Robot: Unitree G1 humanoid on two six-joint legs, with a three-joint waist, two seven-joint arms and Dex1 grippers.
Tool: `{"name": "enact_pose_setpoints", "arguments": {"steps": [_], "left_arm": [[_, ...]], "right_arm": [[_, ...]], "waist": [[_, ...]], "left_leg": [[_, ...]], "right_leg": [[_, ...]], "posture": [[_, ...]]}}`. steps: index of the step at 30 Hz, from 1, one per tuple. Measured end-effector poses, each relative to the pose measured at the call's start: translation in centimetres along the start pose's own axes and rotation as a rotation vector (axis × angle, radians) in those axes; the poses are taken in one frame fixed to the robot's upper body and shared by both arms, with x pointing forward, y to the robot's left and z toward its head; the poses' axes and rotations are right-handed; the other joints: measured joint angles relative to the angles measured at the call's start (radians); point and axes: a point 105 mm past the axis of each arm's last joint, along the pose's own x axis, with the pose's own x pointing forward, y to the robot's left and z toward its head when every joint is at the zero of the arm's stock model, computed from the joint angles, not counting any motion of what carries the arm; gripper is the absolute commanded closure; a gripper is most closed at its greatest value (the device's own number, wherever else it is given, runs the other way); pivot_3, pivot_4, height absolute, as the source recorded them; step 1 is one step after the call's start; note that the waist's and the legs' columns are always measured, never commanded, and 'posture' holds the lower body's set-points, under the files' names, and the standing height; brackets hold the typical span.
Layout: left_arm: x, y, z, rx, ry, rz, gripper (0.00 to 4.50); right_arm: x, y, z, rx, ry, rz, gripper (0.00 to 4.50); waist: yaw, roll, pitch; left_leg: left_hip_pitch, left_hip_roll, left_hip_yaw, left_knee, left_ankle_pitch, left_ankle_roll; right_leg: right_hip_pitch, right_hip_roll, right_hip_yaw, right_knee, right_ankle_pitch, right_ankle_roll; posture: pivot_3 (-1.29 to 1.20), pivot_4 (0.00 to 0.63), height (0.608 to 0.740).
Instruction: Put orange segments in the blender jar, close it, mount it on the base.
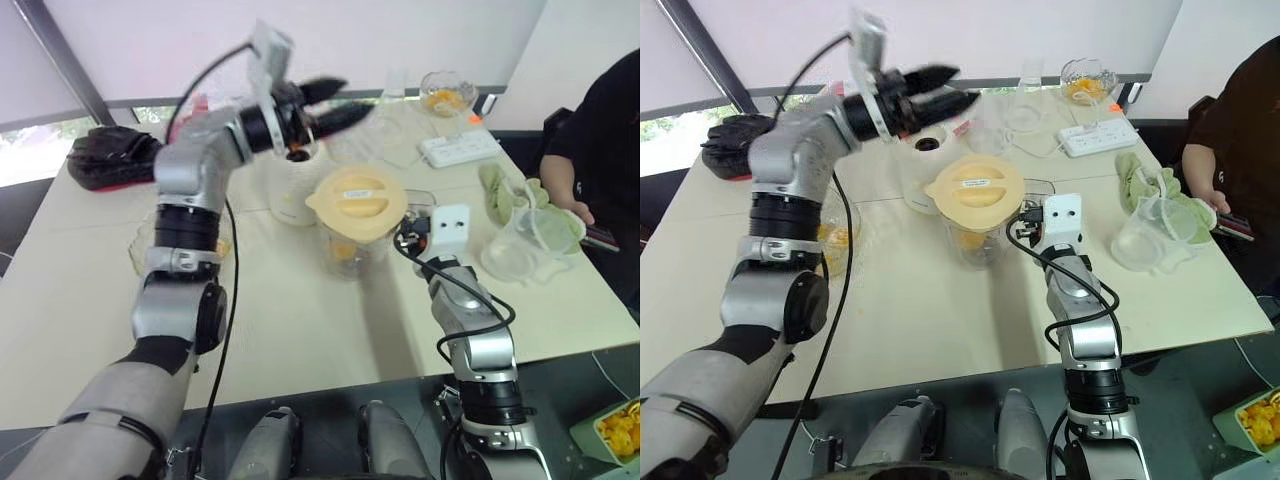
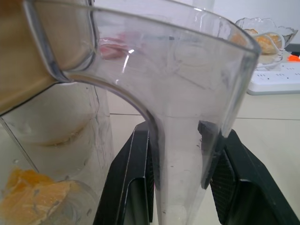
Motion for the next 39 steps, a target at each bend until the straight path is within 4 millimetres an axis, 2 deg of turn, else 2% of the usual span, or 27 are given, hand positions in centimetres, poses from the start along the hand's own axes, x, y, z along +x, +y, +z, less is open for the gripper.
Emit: {"name": "enact_pose_setpoints", "arguments": {"steps": [1,3,6,9,14,19,21,25,28,34,37,39], "left_arm": [[-0.8,-0.2,0.6,0.015,-0.026,0.011,0.47],[-3.1,-0.1,0.0,0.031,-0.017,0.052,0.47],[-7.1,0.0,-3.4,0.023,0.080,0.145,0.47],[-11.1,-1.0,-7.6,0.005,0.198,0.226,0.47],[-14.9,-3.9,-12.0,-0.066,0.244,0.363,0.47],[-15.8,-6.0,-13.6,-0.011,0.231,0.454,0.47],[-16.1,-5.9,-14.4,0.026,0.236,0.520,0.47],[-16.9,-4.7,-14.4,0.155,0.225,0.652,0.47],[-17.1,-4.5,-15.2,0.193,0.218,0.734,0.47],[-16.5,-4.8,-15.3,0.285,0.187,0.780,0.47],[-16.6,-4.8,-15.2,0.308,0.180,0.796,0.47],[-16.6,-5.0,-15.3,0.326,0.181,0.797,0.47]], "right_arm": [[0.0,0.1,0.0,0.001,0.001,0.003,3.49],[0.0,0.0,-0.1,0.004,0.002,0.005,3.49],[0.1,-0.1,0.0,0.011,0.001,0.002,3.49],[0.2,-0.5,0.0,0.026,-0.001,-0.008,3.49],[0.6,-1.3,0.8,0.032,-0.016,-0.028,3.49],[1.5,-2.4,2.9,0.033,-0.040,-0.036,3.49],[2.1,-3.0,4.8,0.028,-0.068,-0.046,3.49],[2.8,-3.6,8.8,0.009,-0.134,-0.046,3.49],[3.7,-3.8,12.8,-0.008,-0.180,-0.040,3.49],[7.4,-2.8,20.8,0.070,-0.204,-0.036,3.49],[8.7,-1.3,22.7,0.120,-0.202,-0.008,3.49],[10.0,0.3,22.9,0.145,-0.175,0.016,3.49]], "waist": [[-0.002,0.001,0.000],[-0.002,0.001,0.000],[-0.001,0.001,0.000],[0.005,0.001,0.000],[0.012,0.001,0.001],[0.008,0.003,0.002],[0.008,0.003,0.002],[0.009,0.003,0.002],[0.008,0.004,0.002],[0.002,0.004,0.003],[0.001,0.004,0.003],[-0.001,0.004,0.003]], "left_leg": [[0.000,0.000,0.001,0.000,0.000,0.000],[0.001,0.000,0.001,-0.001,0.000,0.000],[0.001,0.000,0.001,-0.001,0.000,-0.001],[0.000,0.000,0.001,-0.001,0.000,-0.001],[0.000,0.000,0.000,-0.001,0.000,-0.001],[0.000,0.001,0.002,-0.001,0.000,-0.001],[0.000,0.001,0.002,-0.001,0.000,-0.001],[0.000,0.001,0.002,-0.002,0.000,-0.001],[0.000,0.001,0.003,-0.002,0.000,-0.001],[-0.001,0.003,0.006,-0.006,0.000,-0.001],[-0.001,0.003,0.006,-0.012,0.001,-0.002],[-0.001,0.003,0.007,-0.014,0.002,-0.003]], "right_leg": [[0.000,0.000,0.000,0.000,0.000,0.000],[0.000,0.000,0.001,0.000,0.000,0.000],[0.000,0.000,0.001,0.000,0.000,0.000],[-0.001,0.000,0.001,0.000,0.000,-0.001],[0.000,0.000,0.001,-0.002,0.001,-0.001],[0.000,0.000,0.001,-0.003,0.001,-0.002],[0.000,0.000,0.001,-0.003,0.001,-0.003],[0.000,0.000,0.000,-0.003,0.002,-0.003],[-0.001,0.000,0.000,-0.003,0.002,-0.003],[-0.005,-0.001,0.001,-0.003,0.002,-0.004],[-0.007,-0.001,0.001,-0.005,0.002,-0.004],[-0.008,-0.001,0.002,-0.005,0.002,-0.004]], "posture": [[0.00,0.150,0.740],[0.00,0.150,0.740],[0.00,0.150,0.740],[0.00,0.150,0.740],[0.00,0.150,0.740],[0.00,0.150,0.740],[0.00,0.150,0.740],[0.00,0.150,0.740],[0.00,0.150,0.740],[0.00,0.150,0.740],[0.00,0.150,0.740],[0.00,0.150,0.740]]}}
